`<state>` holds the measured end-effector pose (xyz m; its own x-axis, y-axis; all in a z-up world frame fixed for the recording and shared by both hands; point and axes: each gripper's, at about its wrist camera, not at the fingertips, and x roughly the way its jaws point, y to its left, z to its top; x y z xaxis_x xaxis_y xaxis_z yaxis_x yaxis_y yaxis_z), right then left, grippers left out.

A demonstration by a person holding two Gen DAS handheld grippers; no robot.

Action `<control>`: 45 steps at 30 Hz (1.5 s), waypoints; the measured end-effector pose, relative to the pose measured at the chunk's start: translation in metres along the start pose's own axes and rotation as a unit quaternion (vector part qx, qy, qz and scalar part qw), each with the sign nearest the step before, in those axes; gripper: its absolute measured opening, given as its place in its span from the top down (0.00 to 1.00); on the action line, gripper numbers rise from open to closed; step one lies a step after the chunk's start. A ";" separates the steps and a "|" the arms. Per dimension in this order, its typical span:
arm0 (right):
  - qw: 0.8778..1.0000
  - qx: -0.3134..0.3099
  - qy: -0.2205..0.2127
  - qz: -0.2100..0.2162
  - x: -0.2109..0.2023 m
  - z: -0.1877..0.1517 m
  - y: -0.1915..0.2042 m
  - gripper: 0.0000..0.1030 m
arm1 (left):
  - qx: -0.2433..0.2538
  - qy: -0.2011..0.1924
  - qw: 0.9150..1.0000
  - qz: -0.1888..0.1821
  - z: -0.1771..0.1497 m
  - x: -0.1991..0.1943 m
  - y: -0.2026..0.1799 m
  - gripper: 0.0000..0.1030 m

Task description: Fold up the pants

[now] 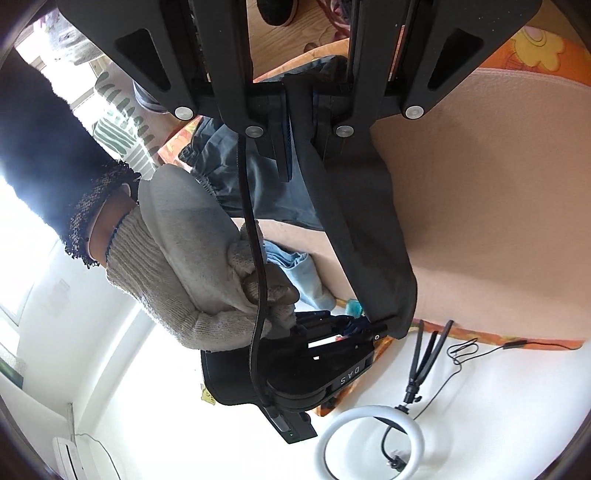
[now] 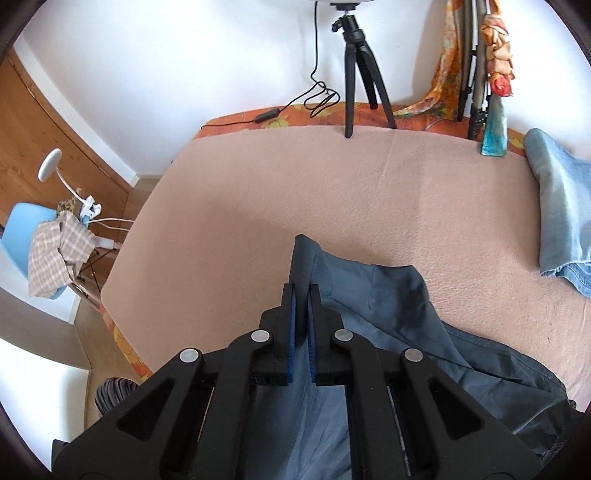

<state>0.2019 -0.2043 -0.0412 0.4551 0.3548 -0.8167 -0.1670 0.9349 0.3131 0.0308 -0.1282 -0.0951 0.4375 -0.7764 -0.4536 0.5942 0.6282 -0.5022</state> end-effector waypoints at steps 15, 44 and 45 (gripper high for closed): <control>0.994 0.083 -0.075 -0.020 -0.093 -0.035 -0.124 0.94 | 0.059 0.047 0.995 -0.063 0.003 0.056 -0.068 0.94; 0.977 0.182 -0.079 -0.077 -0.131 -0.117 -0.304 0.94 | 0.114 0.143 0.977 -0.108 -0.015 0.192 -0.159 0.94; 0.977 0.183 -0.078 -0.075 -0.129 -0.118 -0.307 0.94 | 0.116 0.145 0.977 -0.106 -0.017 0.193 -0.160 0.94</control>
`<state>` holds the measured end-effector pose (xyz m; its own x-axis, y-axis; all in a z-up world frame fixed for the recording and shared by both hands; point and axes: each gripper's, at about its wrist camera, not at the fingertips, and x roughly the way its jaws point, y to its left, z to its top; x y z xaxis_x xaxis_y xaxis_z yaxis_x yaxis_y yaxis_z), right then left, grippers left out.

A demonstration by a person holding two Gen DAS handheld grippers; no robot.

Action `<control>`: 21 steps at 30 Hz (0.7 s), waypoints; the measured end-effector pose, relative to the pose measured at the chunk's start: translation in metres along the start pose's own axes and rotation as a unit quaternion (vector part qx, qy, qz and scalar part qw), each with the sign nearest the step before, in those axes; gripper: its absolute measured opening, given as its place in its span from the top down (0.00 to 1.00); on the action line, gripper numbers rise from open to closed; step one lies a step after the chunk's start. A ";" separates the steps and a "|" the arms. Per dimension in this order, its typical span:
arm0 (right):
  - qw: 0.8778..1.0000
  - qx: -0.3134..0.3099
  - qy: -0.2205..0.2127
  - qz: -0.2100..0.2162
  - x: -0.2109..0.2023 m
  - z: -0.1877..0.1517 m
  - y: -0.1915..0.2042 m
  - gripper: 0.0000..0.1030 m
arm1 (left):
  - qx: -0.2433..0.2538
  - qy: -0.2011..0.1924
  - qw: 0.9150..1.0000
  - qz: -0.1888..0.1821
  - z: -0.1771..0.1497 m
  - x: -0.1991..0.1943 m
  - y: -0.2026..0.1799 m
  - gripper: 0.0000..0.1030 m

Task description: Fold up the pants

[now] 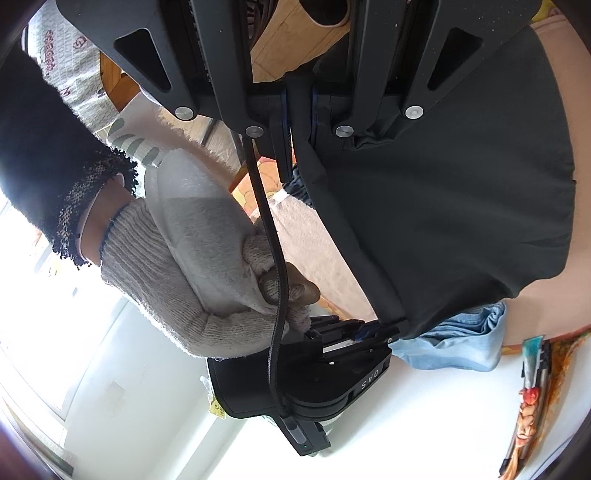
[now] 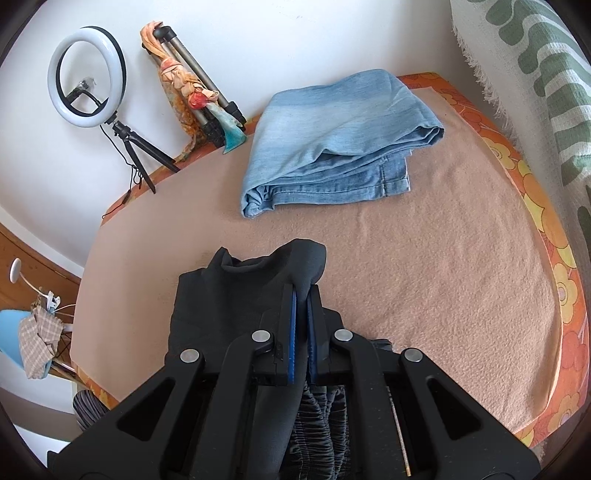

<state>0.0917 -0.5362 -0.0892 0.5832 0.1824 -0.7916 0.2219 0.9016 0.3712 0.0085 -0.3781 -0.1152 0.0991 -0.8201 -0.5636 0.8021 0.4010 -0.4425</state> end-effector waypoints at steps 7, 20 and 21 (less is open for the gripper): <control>1.000 -0.002 0.010 -0.003 0.015 0.003 -0.009 0.94 | 0.002 0.014 1.000 0.009 -0.005 0.013 -0.010 0.94; 0.999 -0.020 0.028 -0.024 0.035 0.011 -0.024 0.94 | 0.020 0.041 0.999 0.002 -0.005 0.037 -0.037 0.77; 0.999 -0.020 0.030 -0.026 0.038 0.011 -0.027 0.94 | 0.021 0.044 0.999 0.003 -0.006 0.035 -0.039 0.77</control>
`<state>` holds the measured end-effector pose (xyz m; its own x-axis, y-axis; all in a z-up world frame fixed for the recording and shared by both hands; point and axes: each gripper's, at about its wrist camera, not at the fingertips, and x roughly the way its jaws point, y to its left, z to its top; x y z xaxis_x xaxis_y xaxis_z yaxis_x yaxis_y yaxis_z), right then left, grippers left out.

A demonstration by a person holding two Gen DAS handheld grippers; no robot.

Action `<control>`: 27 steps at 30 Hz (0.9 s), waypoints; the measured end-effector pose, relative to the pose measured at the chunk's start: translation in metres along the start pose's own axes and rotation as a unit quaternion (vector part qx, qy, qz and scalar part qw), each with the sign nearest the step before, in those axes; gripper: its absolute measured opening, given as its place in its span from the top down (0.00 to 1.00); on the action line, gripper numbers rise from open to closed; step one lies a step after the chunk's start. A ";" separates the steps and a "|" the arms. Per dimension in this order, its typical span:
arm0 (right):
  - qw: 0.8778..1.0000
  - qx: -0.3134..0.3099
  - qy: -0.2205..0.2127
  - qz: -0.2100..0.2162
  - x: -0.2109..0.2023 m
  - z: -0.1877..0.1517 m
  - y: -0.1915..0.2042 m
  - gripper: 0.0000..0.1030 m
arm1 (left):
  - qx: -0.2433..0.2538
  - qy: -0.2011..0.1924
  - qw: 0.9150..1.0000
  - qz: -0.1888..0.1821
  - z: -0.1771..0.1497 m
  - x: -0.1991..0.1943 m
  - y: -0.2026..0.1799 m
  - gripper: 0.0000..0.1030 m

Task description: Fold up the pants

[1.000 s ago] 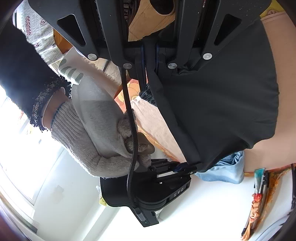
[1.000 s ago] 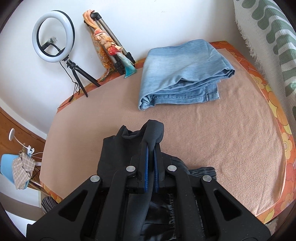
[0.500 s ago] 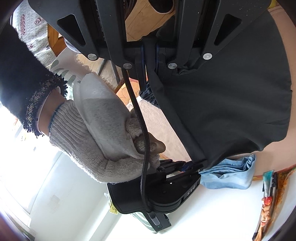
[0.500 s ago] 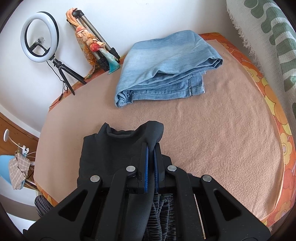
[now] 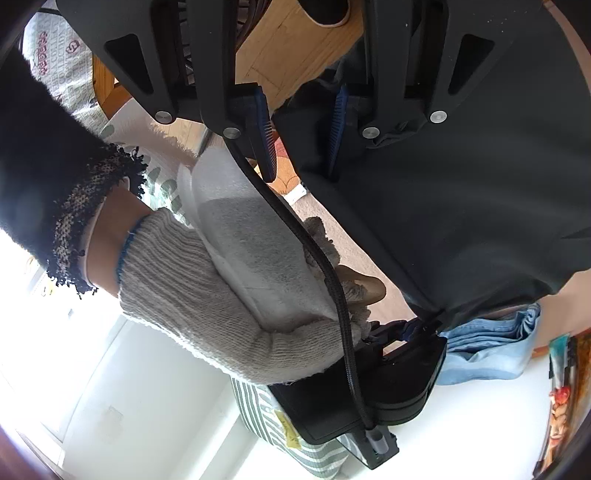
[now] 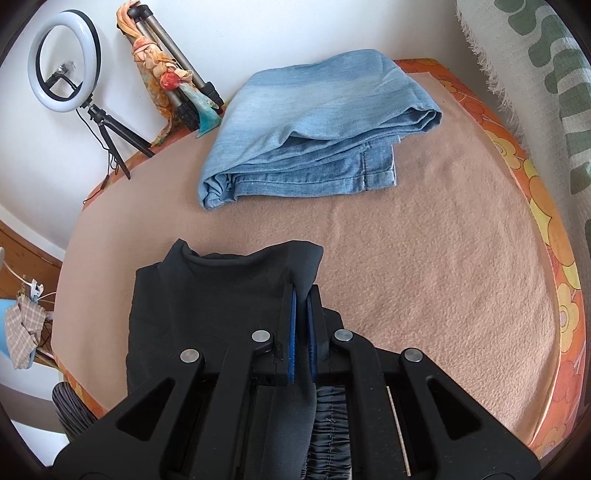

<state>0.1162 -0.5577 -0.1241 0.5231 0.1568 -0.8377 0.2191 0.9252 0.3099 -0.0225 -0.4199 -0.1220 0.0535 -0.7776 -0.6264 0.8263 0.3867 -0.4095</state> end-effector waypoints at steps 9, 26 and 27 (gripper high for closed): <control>1.000 -0.007 0.003 -0.010 0.010 -0.006 -0.009 0.94 | 0.028 0.004 1.000 0.008 -0.028 -0.051 -0.001 0.71; 0.997 -0.044 -0.043 0.045 -0.067 -0.035 0.055 0.69 | -0.008 -0.025 0.991 0.130 -0.093 -0.138 0.085 0.62; 0.997 -0.055 -0.036 0.048 -0.064 -0.041 0.065 0.69 | -0.009 -0.025 0.991 0.130 -0.092 -0.133 0.089 0.62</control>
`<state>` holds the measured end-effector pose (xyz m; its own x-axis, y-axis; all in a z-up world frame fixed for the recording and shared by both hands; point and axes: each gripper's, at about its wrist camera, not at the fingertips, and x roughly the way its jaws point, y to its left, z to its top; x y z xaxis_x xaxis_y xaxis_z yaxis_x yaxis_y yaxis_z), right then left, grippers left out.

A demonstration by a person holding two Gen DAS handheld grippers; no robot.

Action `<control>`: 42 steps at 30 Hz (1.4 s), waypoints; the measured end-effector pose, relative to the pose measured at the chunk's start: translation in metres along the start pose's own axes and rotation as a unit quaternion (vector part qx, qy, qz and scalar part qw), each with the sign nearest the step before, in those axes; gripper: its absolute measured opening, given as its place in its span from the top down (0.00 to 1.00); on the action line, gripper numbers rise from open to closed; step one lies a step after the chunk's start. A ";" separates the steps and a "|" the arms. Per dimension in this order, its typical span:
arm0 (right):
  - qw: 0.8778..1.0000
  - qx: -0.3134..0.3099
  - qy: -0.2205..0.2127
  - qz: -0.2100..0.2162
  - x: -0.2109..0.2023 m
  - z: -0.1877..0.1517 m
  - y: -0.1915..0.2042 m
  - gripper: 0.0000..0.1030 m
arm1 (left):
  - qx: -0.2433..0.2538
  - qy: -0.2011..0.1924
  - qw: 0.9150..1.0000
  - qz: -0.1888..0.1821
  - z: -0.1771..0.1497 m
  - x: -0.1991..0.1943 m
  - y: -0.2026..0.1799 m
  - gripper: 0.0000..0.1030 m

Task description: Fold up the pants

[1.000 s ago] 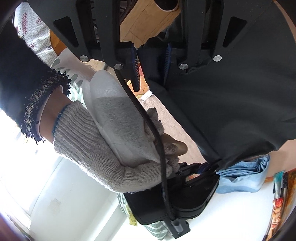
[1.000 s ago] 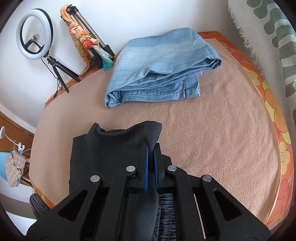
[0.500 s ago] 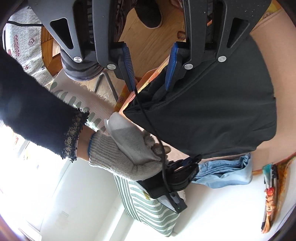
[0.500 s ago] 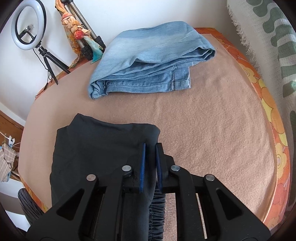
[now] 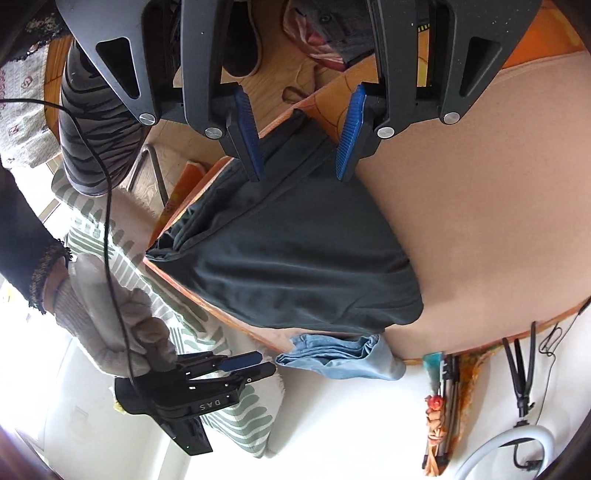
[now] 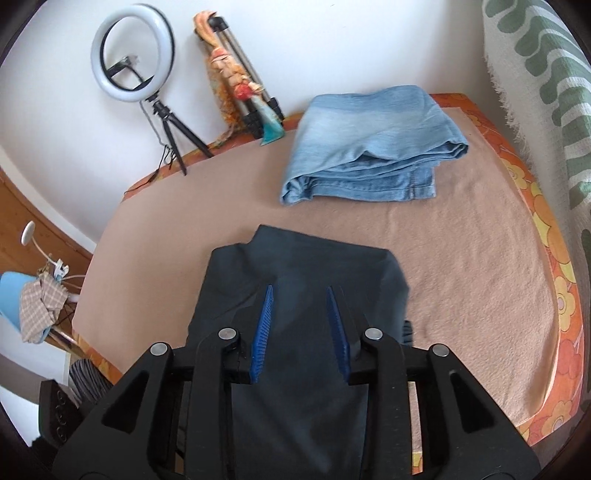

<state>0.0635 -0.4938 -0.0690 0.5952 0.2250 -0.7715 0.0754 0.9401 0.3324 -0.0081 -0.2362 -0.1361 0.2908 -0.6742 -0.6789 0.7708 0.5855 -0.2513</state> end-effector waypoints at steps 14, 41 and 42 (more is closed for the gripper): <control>0.988 -0.062 0.128 0.058 0.049 -0.080 0.066 0.69 | 0.034 0.004 0.999 -0.029 -0.022 0.008 0.007 0.74; 0.892 -0.424 0.152 -0.019 0.055 -0.174 0.185 0.96 | -0.141 0.111 0.976 -0.121 0.057 0.050 0.113 0.85; 0.885 -0.441 0.145 -0.027 0.051 -0.176 0.189 0.96 | -0.148 0.119 0.974 -0.126 0.056 0.057 0.112 0.85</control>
<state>-0.0329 -0.2593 -0.1411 0.3703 0.1095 -0.9224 -0.6327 0.7568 -0.1642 0.1268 -0.2344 -0.1646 -0.0524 -0.7104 -0.7018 0.5939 0.5428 -0.5938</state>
